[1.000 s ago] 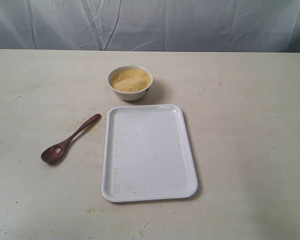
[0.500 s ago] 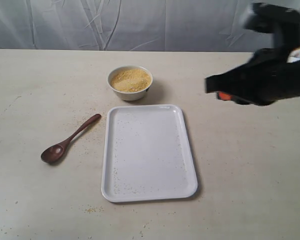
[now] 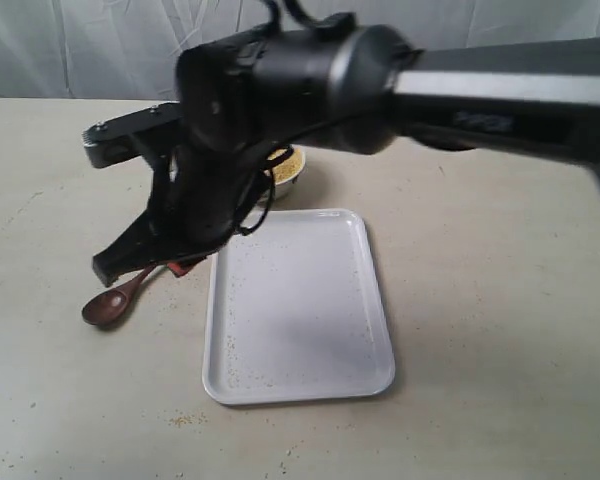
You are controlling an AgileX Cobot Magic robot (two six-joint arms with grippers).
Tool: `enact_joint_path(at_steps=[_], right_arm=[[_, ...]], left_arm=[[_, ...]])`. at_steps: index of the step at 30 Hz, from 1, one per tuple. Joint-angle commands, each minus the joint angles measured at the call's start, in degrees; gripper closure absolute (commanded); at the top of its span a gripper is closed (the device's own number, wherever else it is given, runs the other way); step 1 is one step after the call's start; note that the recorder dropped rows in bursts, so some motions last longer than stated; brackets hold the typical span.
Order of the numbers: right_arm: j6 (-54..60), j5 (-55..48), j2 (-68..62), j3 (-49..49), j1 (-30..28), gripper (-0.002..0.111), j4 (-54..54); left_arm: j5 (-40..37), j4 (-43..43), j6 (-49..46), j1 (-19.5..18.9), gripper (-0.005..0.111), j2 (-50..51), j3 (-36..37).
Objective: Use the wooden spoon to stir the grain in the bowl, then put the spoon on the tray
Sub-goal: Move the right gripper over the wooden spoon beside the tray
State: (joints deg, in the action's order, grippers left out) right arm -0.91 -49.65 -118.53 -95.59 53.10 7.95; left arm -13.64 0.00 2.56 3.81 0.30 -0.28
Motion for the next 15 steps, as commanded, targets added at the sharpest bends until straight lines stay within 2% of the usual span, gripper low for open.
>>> enact_joint_path(at_steps=[1, 7, 15], right_arm=[[-4.4, -4.2, -9.3, -12.5, 1.3, 0.109, -2.0], [-5.2, -3.9, -17.4, -23.5, 4.4, 0.109, -1.1], [-5.2, -3.3, -22.0, -26.3, 6.5, 0.109, -1.4]], left_arm=[[0.3, 0.0, -0.1, -0.2, 0.107, -0.3, 0.3], [0.3, 0.0, -0.1, -0.2, 0.107, -0.3, 0.3], [0.3, 0.0, -0.1, -0.2, 0.107, -0.3, 0.3]])
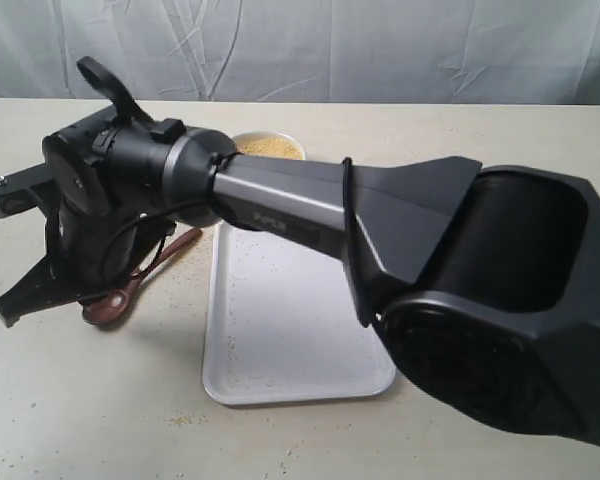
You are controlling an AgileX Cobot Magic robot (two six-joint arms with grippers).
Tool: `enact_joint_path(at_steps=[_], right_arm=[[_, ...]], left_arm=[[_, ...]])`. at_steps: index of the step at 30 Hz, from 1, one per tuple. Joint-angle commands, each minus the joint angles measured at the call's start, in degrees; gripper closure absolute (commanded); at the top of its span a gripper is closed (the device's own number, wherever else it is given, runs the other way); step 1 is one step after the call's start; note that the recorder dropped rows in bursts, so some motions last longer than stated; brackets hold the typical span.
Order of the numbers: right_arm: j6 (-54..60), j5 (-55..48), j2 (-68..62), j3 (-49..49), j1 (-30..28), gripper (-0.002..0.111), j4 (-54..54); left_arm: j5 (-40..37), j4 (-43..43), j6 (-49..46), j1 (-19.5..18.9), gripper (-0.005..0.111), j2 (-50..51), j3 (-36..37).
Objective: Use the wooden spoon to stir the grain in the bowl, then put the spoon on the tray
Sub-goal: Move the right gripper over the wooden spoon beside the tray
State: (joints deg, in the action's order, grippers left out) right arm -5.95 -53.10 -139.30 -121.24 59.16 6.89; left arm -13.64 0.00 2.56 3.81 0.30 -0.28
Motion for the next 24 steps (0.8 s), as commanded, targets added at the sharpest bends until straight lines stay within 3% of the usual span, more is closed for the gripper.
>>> enact_joint_path(at_steps=[1, 15, 24], right_arm=[[-0.1, 0.2, -1.5, -0.7, 0.4, 0.109, -0.3], [-0.1, 3.0, -3.8, -0.7, 1.0, 0.109, -2.5], [-0.1, -5.4, -3.7, -0.7, 0.8, 0.109, -5.5]], left_arm=[[0.3, 0.0, -0.1, -0.2, 0.107, -0.3, 0.3], [0.3, 0.0, -0.1, -0.2, 0.107, -0.3, 0.3], [0.3, 0.0, -0.1, -0.2, 0.107, -0.3, 0.3]])
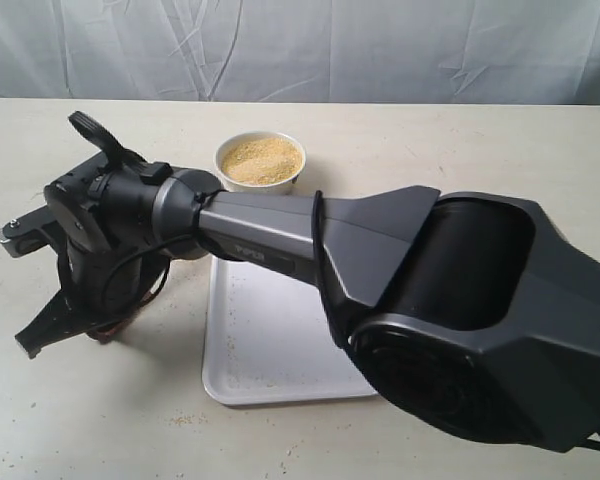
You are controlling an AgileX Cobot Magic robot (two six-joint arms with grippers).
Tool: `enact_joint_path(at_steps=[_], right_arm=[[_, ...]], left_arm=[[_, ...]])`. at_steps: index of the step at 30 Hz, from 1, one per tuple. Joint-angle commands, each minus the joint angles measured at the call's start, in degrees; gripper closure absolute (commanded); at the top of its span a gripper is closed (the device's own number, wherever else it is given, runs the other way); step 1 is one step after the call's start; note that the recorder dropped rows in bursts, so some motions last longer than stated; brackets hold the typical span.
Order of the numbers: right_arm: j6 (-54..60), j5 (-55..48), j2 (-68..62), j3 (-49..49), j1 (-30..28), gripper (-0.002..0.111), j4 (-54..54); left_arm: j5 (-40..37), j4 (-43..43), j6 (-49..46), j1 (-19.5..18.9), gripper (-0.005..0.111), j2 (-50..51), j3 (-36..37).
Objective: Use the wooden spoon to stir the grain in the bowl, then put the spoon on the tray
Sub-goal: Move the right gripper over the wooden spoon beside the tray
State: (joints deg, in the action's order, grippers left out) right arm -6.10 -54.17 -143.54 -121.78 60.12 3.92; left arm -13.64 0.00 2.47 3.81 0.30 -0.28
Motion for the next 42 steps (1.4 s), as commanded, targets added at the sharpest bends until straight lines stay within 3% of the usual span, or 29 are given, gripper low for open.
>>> enact_joint_path(at_steps=[1, 6, 13, 26, 42], right_arm=[[0.1, -5.3, 0.8, -0.2, -0.1, 0.109, -3.6], [1.2, -8.6, 2.2, -0.2, -0.1, 0.109, -8.0], [12.0, -13.2, 3.3, -0.2, -0.1, 0.109, -9.0], [4.0, 1.8, 4.1, -0.2, -0.1, 0.109, -10.0], [6.1, -6.6, 0.9, -0.2, 0.0, 0.109, -5.8]], left_arm=[[0.3, 0.0, 0.0, -0.2, 0.107, -0.3, 0.3], [0.3, 0.0, 0.0, -0.2, 0.107, -0.3, 0.3], [0.3, 0.0, 0.0, -0.2, 0.107, -0.3, 0.3], [0.3, 0.0, 0.0, -0.2, 0.107, -0.3, 0.3], [0.3, 0.0, 0.0, -0.2, 0.107, -0.3, 0.3]])
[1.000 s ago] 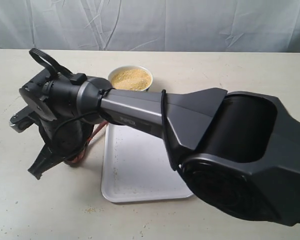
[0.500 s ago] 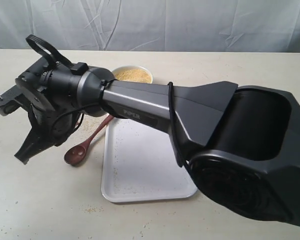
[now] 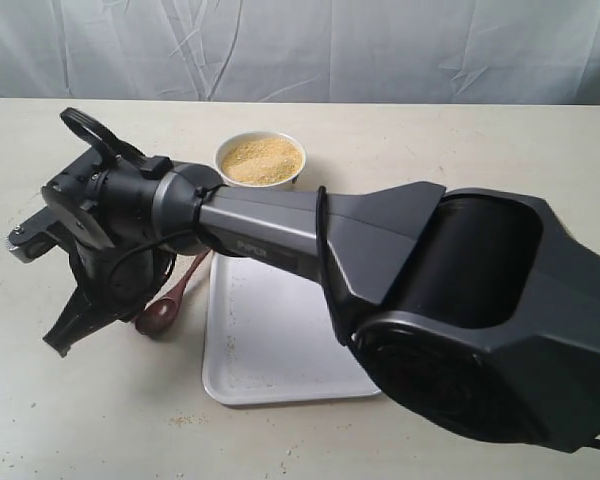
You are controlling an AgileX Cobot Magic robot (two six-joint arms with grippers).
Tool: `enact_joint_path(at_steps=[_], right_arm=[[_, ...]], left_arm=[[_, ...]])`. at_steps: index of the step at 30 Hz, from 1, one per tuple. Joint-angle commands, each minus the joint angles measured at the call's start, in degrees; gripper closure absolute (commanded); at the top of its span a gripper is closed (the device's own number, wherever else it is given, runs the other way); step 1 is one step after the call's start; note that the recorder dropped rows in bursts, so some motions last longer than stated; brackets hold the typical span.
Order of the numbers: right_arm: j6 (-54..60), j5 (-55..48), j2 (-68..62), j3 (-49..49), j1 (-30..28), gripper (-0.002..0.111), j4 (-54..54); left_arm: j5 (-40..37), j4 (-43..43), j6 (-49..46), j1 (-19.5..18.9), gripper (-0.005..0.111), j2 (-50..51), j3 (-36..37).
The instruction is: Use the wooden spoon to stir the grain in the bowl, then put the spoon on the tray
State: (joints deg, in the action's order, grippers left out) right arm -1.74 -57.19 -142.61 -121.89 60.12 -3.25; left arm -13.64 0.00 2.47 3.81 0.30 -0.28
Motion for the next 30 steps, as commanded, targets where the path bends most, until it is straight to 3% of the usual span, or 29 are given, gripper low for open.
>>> enact_joint_path(at_steps=[1, 6, 13, 18, 22, 30], right_arm=[[2.5, -4.9, 0.0, 0.0, 0.0, 0.109, 2.0], [4.9, -12.2, 0.1, 0.0, 0.0, 0.109, 3.3], [4.1, -12.8, 4.9, 0.0, -0.1, 0.109, 1.8], [-14.3, -11.8, 6.8, 0.0, -0.8, 0.109, -10.6], [-28.8, -11.0, 6.7, 0.0, -4.3, 0.109, -9.6], [-37.5, -12.0, 4.2, 0.0, -5.4, 0.109, -18.0]], left_arm=[[0.3, 0.0, 0.0, -0.2, 0.107, -0.3, 0.3], [0.3, 0.0, 0.0, -0.2, 0.107, -0.3, 0.3], [0.3, 0.0, 0.0, -0.2, 0.107, -0.3, 0.3], [0.3, 0.0, 0.0, -0.2, 0.107, -0.3, 0.3], [0.3, 0.0, 0.0, -0.2, 0.107, -0.3, 0.3], [0.3, 0.0, 0.0, -0.2, 0.107, -0.3, 0.3]])
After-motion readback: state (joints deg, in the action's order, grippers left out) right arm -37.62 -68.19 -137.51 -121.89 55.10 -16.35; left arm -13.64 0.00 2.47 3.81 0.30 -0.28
